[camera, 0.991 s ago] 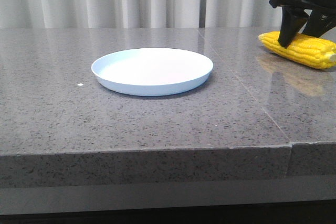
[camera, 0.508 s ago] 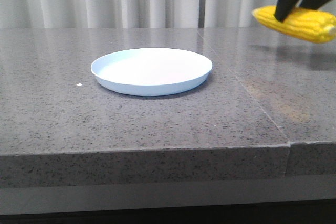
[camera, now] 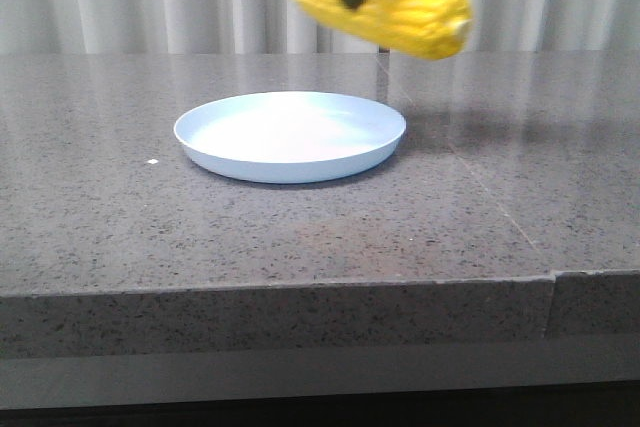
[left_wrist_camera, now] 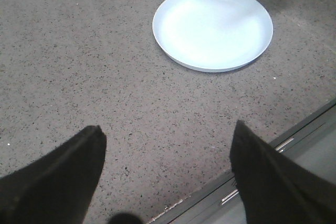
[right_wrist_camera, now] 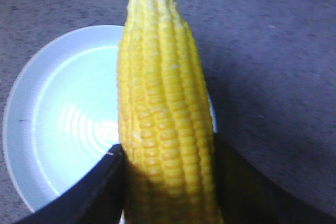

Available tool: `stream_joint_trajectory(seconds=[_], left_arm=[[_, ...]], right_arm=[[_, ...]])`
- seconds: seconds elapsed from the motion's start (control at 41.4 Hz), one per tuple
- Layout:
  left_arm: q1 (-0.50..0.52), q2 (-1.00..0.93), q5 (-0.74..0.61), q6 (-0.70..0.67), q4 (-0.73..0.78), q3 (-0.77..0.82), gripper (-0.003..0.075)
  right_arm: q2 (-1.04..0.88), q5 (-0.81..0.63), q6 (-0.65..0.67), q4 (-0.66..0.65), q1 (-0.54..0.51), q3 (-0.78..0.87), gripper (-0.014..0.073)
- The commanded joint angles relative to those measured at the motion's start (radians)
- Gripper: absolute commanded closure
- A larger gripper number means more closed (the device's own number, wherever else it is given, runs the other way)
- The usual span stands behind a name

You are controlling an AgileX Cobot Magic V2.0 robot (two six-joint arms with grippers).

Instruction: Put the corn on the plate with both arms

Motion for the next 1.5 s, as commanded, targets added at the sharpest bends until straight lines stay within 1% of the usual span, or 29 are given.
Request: stream_joint_trajectory(seconds=[0.0,0.121,0.314,0.363,0.508,0.556,0.604,0.991,1.088,1.233,1.33,1.475], left_arm=[[-0.008,0.002,-0.07,-0.008,0.0,-0.027,0.0229],[-0.008,0.002,-0.07,-0.008,0.0,-0.027,0.0229],[-0.008,0.002,-0.07,-0.008,0.0,-0.027,0.0229],[-0.008,0.002,-0.07,-0.008,0.0,-0.027,0.0229],[-0.008,0.002,-0.07,-0.008,0.0,-0.027,0.0229],[-0.008,0.002,-0.07,-0.008,0.0,-0.027,0.0229],[-0.008,0.002,-0.07,-0.008,0.0,-0.027,0.0229],[-0.008,0.002,-0.07,-0.008,0.0,-0.027,0.0229],[-0.008,0.002,-0.07,-0.008,0.0,-0.027,0.0229],[-0.008,0.002,-0.07,-0.008,0.0,-0.027,0.0229],[-0.008,0.002,-0.07,-0.008,0.0,-0.027,0.0229],[-0.008,0.002,-0.07,-0.008,0.0,-0.027,0.0229]], right_arm=[[-0.019,-0.088,0.031,0.013,0.044,-0.034,0.0305],[0.023,-0.121,0.071,0.015,0.082,-0.034,0.0305],[0.069,-0.122,0.073,0.022,0.089,-0.034,0.0295],[0.069,-0.122,0.073,0.019,0.089,-0.034,0.0271],[0.071,-0.122,0.073,0.014,0.089,-0.034,0.0116],[0.072,-0.122,0.073,0.01,0.089,-0.034,0.0084],[0.075,-0.122,0.073,0.008,0.089,-0.034,0.0071],[0.063,-0.101,0.073,0.003,0.089,-0.034,0.0071],[0.029,-0.085,0.073,-0.028,0.089,-0.034,0.0071],[-0.055,-0.029,0.08,-0.085,0.089,-0.034,0.0071],[-0.133,0.012,0.082,-0.101,0.089,-0.028,0.0072],[-0.268,0.011,0.084,-0.129,0.089,0.047,0.0075]])
